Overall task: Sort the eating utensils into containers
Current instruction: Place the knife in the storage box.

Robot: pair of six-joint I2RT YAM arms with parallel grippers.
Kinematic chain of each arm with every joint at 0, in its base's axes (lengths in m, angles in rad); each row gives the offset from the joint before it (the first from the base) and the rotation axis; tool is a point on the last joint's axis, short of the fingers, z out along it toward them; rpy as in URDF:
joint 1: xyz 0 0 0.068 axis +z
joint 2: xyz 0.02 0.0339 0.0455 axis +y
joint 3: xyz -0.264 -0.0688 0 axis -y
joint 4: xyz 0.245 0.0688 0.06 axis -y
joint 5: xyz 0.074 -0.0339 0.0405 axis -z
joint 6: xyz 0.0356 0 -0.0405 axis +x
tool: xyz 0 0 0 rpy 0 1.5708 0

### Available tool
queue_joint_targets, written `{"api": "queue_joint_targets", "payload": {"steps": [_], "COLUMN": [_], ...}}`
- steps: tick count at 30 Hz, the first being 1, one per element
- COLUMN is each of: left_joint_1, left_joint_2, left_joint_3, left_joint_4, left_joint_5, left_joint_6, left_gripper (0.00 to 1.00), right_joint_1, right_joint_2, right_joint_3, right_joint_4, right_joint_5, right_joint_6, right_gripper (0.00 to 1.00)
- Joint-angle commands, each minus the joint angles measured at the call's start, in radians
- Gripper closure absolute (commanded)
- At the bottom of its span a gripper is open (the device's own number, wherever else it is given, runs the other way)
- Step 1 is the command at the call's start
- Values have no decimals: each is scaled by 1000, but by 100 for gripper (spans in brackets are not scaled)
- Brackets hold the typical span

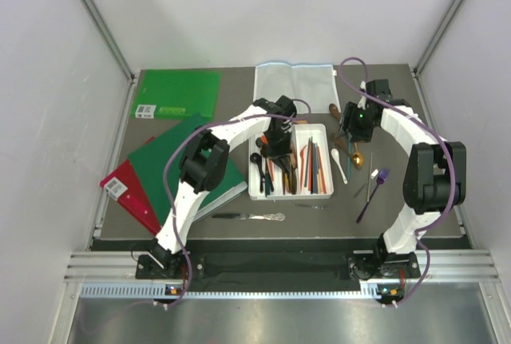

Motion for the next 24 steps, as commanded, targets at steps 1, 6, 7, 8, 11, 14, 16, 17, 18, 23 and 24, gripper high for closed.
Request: {"api": "queue_joint_targets", "payload": {"steps": [1,6,7,8,11,14,16,17,18,23,24], "left_joint_1": [8,19,21,27,44,65,91,100,111,231,251], "left_joint_2": [14,8,-4,-14,-58,-120,-155,-166,-178,-258,-268], "left_joint_3": [54,63,63,61,54,31,34,37,44,68,75], "left_joint_4": [-14,-34,-37,-42,-34,13,22,30,35,105,129], "left_joint_5": [-3,4,3,4,15,52,75,85,86,116,128], "left_joint_6": [-15,-10,-8,-2,13,42,47,50,53,36,27], "left_gripper": [100,93,79,74,61,55,53,53,53,52,52], "right_joint_1": [-3,-3,-1,-1,-1,-3,-1,-3,-3,3,8], "right_joint_2": [-41,-29,-27,-25,-16,-6,-2,4,8,69,86], "right_joint_3": [9,18,18,20,24,35,55,64,73,220,256], "right_joint_4": [17,14,13,14,13,11,5,2,-1,-29,-36], "right_joint_5": [4,3,1,1,2,6,7,9,13,41,41], "right_joint_6": [-10,-5,-5,-4,-5,-5,-5,-10,-13,-54,-62], "right_gripper": [45,45,45,45,45,45,45,45,45,44,44]}}
